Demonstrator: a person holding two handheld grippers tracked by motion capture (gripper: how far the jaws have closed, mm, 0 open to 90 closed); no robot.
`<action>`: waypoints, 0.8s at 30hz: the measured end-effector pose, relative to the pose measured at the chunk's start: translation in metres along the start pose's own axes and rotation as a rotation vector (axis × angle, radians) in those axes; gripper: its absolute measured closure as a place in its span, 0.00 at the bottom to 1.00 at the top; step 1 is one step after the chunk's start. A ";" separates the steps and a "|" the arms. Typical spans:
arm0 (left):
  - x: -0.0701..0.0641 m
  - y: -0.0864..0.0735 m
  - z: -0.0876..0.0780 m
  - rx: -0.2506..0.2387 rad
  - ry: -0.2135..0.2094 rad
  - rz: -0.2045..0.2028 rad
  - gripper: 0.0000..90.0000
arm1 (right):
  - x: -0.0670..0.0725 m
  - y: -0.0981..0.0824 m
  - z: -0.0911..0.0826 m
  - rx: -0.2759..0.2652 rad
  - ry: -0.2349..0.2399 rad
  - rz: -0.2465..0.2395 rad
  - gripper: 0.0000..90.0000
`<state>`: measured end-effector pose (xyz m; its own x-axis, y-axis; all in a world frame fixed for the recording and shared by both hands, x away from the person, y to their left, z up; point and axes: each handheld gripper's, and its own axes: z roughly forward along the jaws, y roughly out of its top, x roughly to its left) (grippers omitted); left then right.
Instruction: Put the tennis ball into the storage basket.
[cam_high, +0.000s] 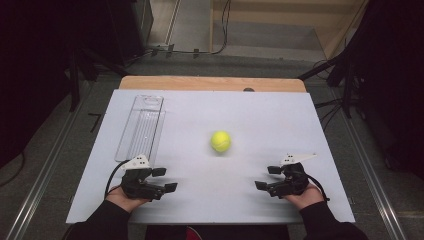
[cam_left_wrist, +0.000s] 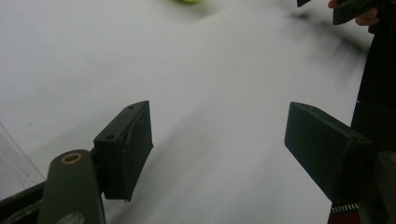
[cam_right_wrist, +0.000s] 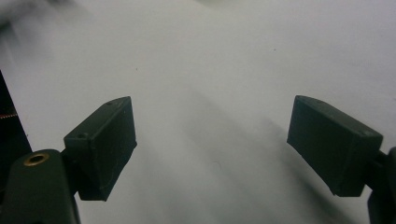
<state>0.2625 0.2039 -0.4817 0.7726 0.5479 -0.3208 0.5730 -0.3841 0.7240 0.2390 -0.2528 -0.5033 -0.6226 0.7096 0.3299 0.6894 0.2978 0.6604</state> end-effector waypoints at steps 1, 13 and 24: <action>0.000 0.000 0.000 -0.001 -0.001 -0.005 0.27 | 0.000 0.000 0.000 0.000 0.002 0.001 0.15; 0.001 0.002 0.001 0.002 -0.010 -0.027 0.27 | 0.001 0.001 0.000 -0.011 0.010 0.005 0.15; 0.001 0.003 0.001 0.005 -0.003 -0.015 0.27 | 0.000 0.001 -0.001 -0.011 0.003 0.003 0.15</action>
<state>0.2651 0.2031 -0.4806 0.7651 0.5510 -0.3333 0.5856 -0.3801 0.7159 0.2394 -0.2527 -0.5019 -0.6216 0.7085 0.3341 0.6874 0.2888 0.6664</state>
